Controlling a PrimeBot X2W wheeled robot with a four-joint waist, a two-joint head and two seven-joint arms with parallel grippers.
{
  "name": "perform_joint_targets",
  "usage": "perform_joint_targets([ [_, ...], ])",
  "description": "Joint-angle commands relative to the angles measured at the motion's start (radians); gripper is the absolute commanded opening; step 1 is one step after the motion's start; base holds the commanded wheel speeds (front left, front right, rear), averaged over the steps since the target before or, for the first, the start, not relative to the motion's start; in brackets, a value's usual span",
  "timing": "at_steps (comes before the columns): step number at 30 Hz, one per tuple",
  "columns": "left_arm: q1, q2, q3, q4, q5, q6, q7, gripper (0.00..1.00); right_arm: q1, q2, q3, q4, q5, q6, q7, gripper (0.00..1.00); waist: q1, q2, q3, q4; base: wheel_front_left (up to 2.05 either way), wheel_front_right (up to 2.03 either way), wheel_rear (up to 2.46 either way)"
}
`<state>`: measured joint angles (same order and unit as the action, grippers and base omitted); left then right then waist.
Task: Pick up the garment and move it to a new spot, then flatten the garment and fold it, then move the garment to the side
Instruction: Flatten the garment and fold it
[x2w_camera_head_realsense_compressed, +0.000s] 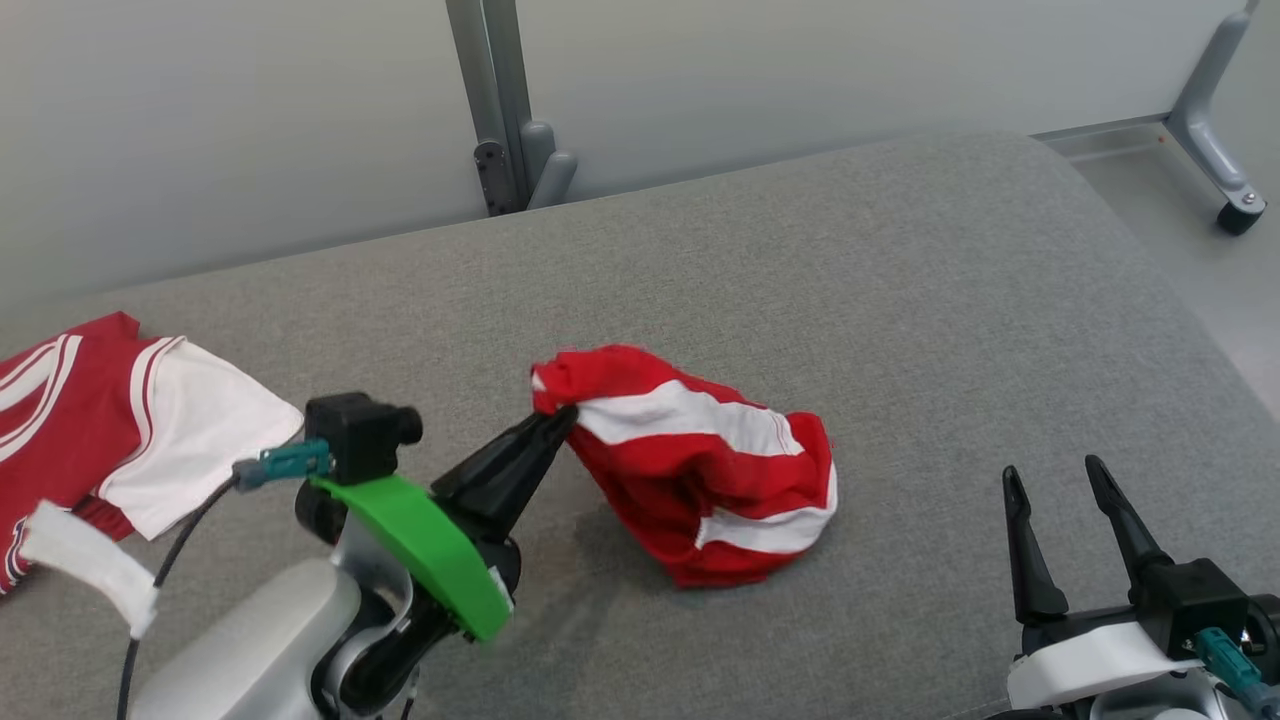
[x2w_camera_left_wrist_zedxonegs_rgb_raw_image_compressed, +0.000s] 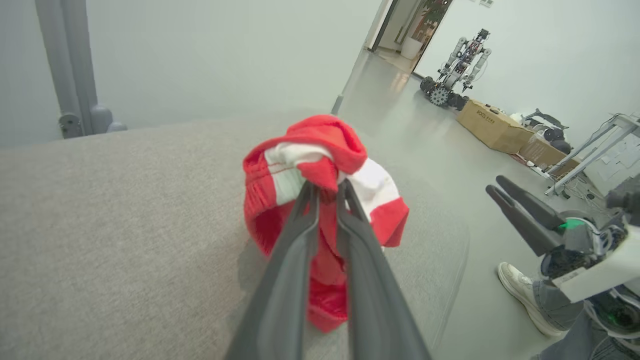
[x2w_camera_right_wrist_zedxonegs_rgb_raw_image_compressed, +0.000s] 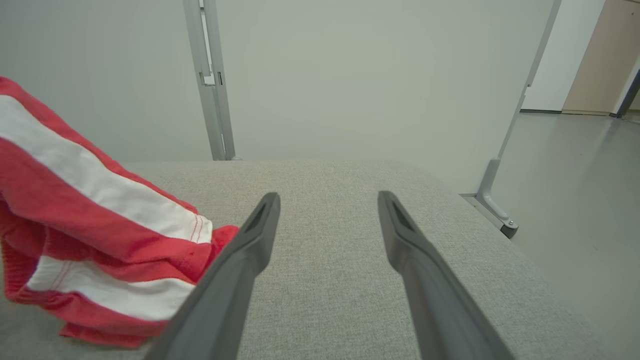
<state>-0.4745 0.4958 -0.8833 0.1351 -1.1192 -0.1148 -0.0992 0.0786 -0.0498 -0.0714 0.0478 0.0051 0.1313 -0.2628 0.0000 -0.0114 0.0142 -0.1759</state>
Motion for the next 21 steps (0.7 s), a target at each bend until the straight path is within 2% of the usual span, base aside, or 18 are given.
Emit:
perform_joint_targets([
  [1, -0.024, 0.007, -0.004, -0.017, 0.008, 0.005, 0.011, 0.0, 0.009, -0.002, 0.001, 0.001, 0.006, -0.001, -0.003, 1.0, 0.0, 0.0114, -0.003, -0.002, 0.0, 0.0, 0.0],
  [4, -0.082, 0.019, -0.029, -0.094, 0.04, 0.033, 0.095, 0.0, 0.006, -0.002, 0.003, 0.004, 0.011, -0.001, -0.003, 1.0, 0.0, 0.0114, -0.007, -0.007, 0.0, 0.0, 0.0],
  [7, -0.12, -0.014, -0.079, -0.109, 0.067, 0.068, 0.173, 0.0, -0.001, -0.002, 0.006, 0.008, 0.014, -0.001, -0.003, 1.0, 0.0, 0.0114, -0.009, -0.013, 0.0, 0.0, 0.0],
  [11, -0.112, -0.092, -0.16, -0.007, 0.12, 0.11, 0.213, 0.0, -0.012, -0.002, 0.024, 0.014, 0.023, -0.001, -0.003, 1.0, 0.0, 0.0114, -0.004, -0.033, 0.0, 0.0, 0.0],
  [16, -0.079, -0.199, -0.229, 0.178, 0.157, 0.106, 0.19, 0.0, -0.014, -0.002, 0.038, 0.019, 0.023, -0.001, -0.003, 1.0, 0.0, 0.0114, 0.009, -0.058, 0.0, 0.0, 0.0],
  [17, -0.073, -0.221, -0.238, 0.212, 0.164, 0.105, 0.178, 0.03, -0.012, -0.002, 0.036, 0.02, 0.024, -0.001, -0.003, 1.0, 0.0, 0.0114, 0.011, -0.061, 0.0, 0.0, 0.0],
  [18, -0.071, -0.241, -0.247, 0.242, 0.169, 0.1, 0.164, 0.09, -0.009, -0.002, 0.035, 0.02, 0.025, -0.001, -0.003, 1.0, 0.0, 0.0114, 0.014, -0.062, 0.0, 0.0, 0.0],
  [19, -0.077, -0.261, -0.252, 0.272, 0.181, 0.102, 0.147, 0.21, -0.005, -0.002, 0.036, 0.02, 0.026, -0.001, -0.003, 1.0, 0.0, 0.0114, 0.017, -0.063, 0.0, 0.0, 0.0],
  [20, -0.088, -0.279, -0.257, 0.303, 0.195, 0.104, 0.128, 0.42, -0.003, -0.002, 0.036, 0.021, 0.027, -0.001, -0.003, 1.0, 0.0, 0.0114, 0.021, -0.064, 0.0, 0.0, 0.0],
  [21, -0.097, -0.298, -0.26, 0.327, 0.206, 0.104, 0.109, 0.8, -0.002, -0.002, 0.037, 0.022, 0.028, -0.001, -0.003, 1.0, 0.0, 0.0114, 0.026, -0.063, 0.0, 0.0, 0.0],
])
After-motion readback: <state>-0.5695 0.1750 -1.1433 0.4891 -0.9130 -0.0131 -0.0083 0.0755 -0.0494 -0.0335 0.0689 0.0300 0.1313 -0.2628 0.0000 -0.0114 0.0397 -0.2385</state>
